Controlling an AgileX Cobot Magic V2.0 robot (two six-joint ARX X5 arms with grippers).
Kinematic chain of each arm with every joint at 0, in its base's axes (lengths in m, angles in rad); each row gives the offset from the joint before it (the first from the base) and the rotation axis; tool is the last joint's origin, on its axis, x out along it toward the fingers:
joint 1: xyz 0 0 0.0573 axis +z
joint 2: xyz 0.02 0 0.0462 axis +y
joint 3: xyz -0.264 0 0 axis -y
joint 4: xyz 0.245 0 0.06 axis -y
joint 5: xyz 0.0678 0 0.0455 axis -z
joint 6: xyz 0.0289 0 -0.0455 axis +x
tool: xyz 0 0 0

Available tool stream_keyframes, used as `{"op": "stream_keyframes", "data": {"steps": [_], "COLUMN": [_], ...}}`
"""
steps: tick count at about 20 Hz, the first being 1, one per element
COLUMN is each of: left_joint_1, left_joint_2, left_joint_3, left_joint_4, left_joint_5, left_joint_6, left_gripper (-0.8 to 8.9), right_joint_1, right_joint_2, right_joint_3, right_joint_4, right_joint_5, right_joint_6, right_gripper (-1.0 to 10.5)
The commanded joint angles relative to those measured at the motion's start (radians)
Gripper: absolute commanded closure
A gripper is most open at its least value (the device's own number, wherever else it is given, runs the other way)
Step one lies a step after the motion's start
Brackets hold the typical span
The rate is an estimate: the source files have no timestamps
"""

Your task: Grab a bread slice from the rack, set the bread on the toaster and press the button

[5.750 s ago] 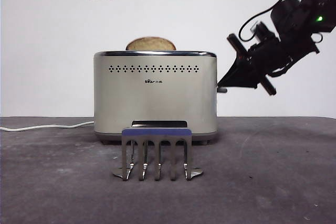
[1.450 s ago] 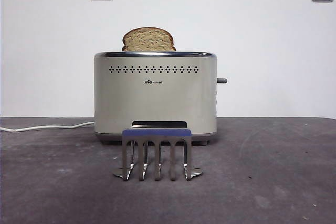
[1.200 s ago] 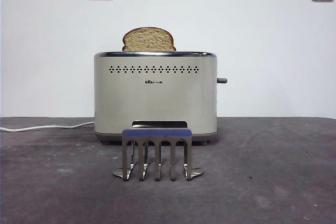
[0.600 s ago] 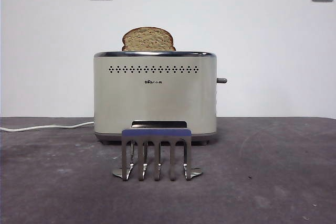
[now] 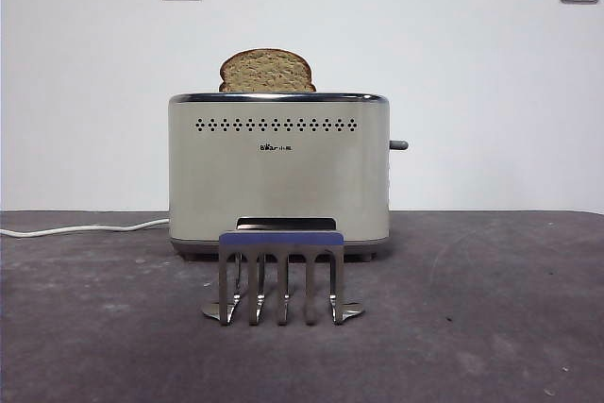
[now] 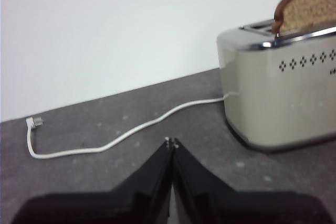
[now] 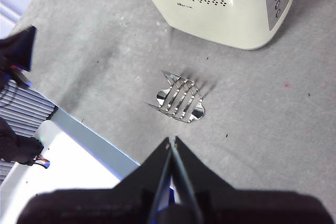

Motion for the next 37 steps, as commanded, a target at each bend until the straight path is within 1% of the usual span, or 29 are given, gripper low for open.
{"op": "stream_keyframes", "data": {"steps": [1, 4, 6, 8, 12, 28, 29, 30, 31, 32, 34, 36, 37], "left_joint_1": [0.004, 0.004, 0.004, 0.005, 0.004, 0.004, 0.004, 0.004, 0.004, 0.004, 0.004, 0.004, 0.004], "left_joint_2": [-0.033, -0.059, -0.090, -0.118, -0.118, -0.118, -0.118, -0.118, -0.118, -0.118, -0.118, -0.118, -0.118], "left_joint_3": [-0.037, -0.072, -0.087, -0.087, -0.087, -0.087, -0.087, -0.087, -0.087, -0.087, -0.087, -0.087, -0.087], "left_joint_4": [-0.016, -0.033, -0.107, -0.203, -0.201, -0.200, -0.200, -0.200, -0.200, -0.200, -0.200, -0.200, -0.200], "left_joint_5": [-0.003, -0.003, -0.003, -0.002, 0.002, -0.003, -0.003, -0.002, -0.002, -0.002, -0.002, -0.003, -0.002], "left_joint_6": [-0.006, -0.008, -0.030, -0.030, -0.063, -0.063, -0.063, -0.063, -0.063, -0.063, -0.063, -0.063, -0.063], "left_gripper": [8.17, 8.17, 8.17, 8.17, 8.17, 8.17, 8.17, 8.17, 8.17, 8.17, 8.17, 8.17, 8.17], "right_joint_1": [0.001, 0.001, 0.001, 0.001, 0.001, 0.001, -0.002, -0.012, -0.027, -0.041, -0.058, -0.081, -0.095], "right_joint_2": [-0.002, -0.002, -0.002, -0.002, -0.001, -0.001, -0.002, -0.013, -0.037, -0.067, -0.140, -0.220, -0.266], "right_joint_3": [-0.003, -0.003, -0.003, -0.003, -0.003, -0.003, -0.003, -0.003, -0.003, -0.005, -0.017, -0.066, -0.110], "right_joint_4": [0.005, 0.005, 0.005, 0.005, 0.005, 0.005, 0.010, 0.031, 0.069, 0.130, 0.266, 0.383, 0.441], "right_joint_5": [0.003, 0.003, 0.003, 0.003, 0.003, 0.003, 0.007, 0.014, 0.038, 0.053, 0.054, 0.055, 0.061], "right_joint_6": [-0.009, -0.009, -0.009, -0.009, -0.009, -0.009, -0.018, -0.056, -0.072, -0.066, -0.042, -0.022, -0.023], "right_gripper": [9.5, 9.5, 9.5, 9.5, 9.5, 9.5, 9.5, 9.5, 9.5, 9.5, 9.5, 9.5, 9.5]}}
